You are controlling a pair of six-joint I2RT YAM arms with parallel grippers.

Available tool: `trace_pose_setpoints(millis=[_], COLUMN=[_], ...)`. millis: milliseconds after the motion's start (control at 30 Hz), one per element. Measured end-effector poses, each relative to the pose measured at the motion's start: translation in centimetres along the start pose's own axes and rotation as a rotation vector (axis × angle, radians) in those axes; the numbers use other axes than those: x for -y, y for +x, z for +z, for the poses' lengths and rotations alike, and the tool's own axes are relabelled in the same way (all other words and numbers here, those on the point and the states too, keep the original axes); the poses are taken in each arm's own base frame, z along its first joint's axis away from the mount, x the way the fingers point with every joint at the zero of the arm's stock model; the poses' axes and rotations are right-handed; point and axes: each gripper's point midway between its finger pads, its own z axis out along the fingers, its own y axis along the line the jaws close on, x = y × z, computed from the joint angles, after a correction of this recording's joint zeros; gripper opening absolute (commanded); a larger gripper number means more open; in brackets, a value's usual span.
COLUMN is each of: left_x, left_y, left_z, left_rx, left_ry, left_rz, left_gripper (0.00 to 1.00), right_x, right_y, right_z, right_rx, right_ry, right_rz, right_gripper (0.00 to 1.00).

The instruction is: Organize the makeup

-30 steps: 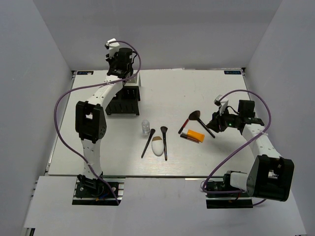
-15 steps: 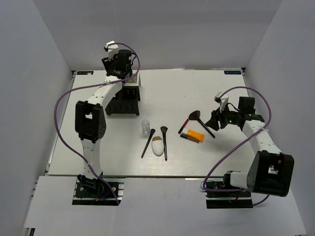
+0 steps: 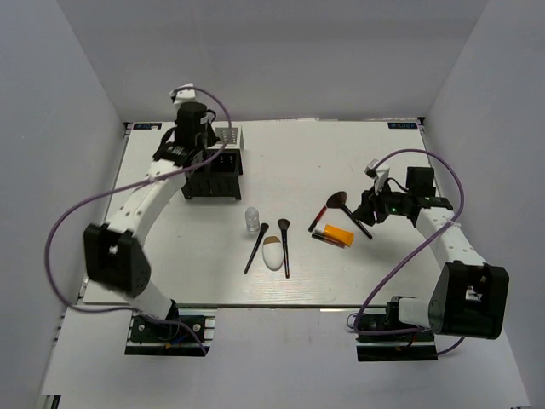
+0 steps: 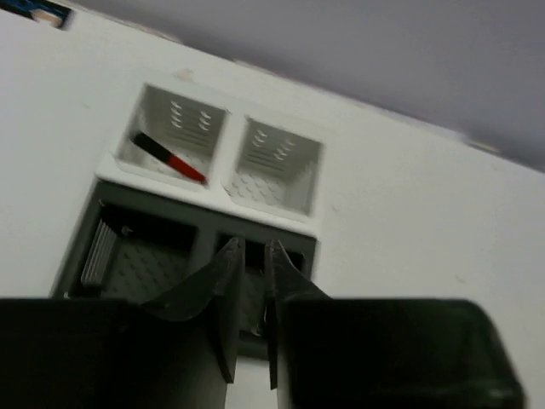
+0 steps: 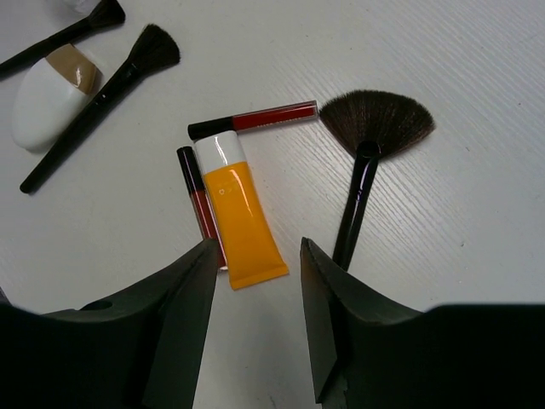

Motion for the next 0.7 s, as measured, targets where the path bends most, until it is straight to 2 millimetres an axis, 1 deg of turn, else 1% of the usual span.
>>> trace_pose_setpoints(millis=[33,67,100,167,233,267,300,333,367,467,500,533,600,633,700], left_x=[0.4,0.8,0.9,0.9,0.4,0.0,-0.6,-1.2,-2.0,-4.2,-4.6,-5.0,-5.6,-5.8,-6.1], left_y=[0.0,-0.1,0.3,1.6,3.5,4.7,6.2,7.6,9.2,12.7,13.1,13.3,13.2,13.0,12.6], left_z=[-1.9,-3.7,-5.7,-9.0,-11.2,-11.9,-12.6,-13.1,-13.7,-15.6,-16.2,-16.8,-17.9,-18.4,-19.2], left_rx=[-0.009,-0.008,-0.020,-0.050,-0.097,-0.125,-0.160,-0.193,-0.230,-0.307,-0.313,-0.318,-0.306,-0.298,-0.276], left_ry=[0.065,0.126,0.186,0.281,0.331,0.341,0.345,0.340,0.332,0.297,0.292,0.288,0.288,0.288,0.292], left_rz=[-0.011,-0.029,-0.045,-0.070,-0.089,-0.095,-0.101,-0.107,-0.111,-0.134,-0.140,-0.150,-0.175,-0.186,-0.211], left_gripper=[0.40,0.46,0.55,0.61,0.66,0.69,0.70,0.74,0.77,0.78,0.77,0.77,0.77,0.78,0.78], right_x=[0.0,-0.1,-0.1,-0.1,0.0,0.1,0.1,0.1,0.1,-0.1,-0.2,0.0,0.2,0.4,1.0], right_y=[0.0,0.0,0.0,-0.1,-0.4,-0.6,-0.9,-1.1,-1.4,-2.1,-2.1,-2.2,-2.2,-2.3,-2.4], right_z=[0.2,0.4,0.6,1.5,2.8,3.4,4.2,4.8,5.3,6.7,7.0,7.4,8.0,8.4,9.4], right_rx=[-0.004,-0.008,-0.017,-0.041,-0.073,-0.089,-0.104,-0.118,-0.129,-0.157,-0.166,-0.177,-0.199,-0.214,-0.239], right_ry=[0.000,0.000,-0.001,-0.012,-0.014,-0.008,-0.003,0.006,0.017,0.068,0.090,0.125,0.183,0.210,0.256], right_rz=[0.006,0.016,0.030,0.079,0.147,0.187,0.226,0.264,0.307,0.416,0.448,0.484,0.541,0.567,0.611], right_gripper=[0.50,0.49,0.48,0.44,0.40,0.40,0.40,0.44,0.45,0.48,0.51,0.59,0.66,0.69,0.69])
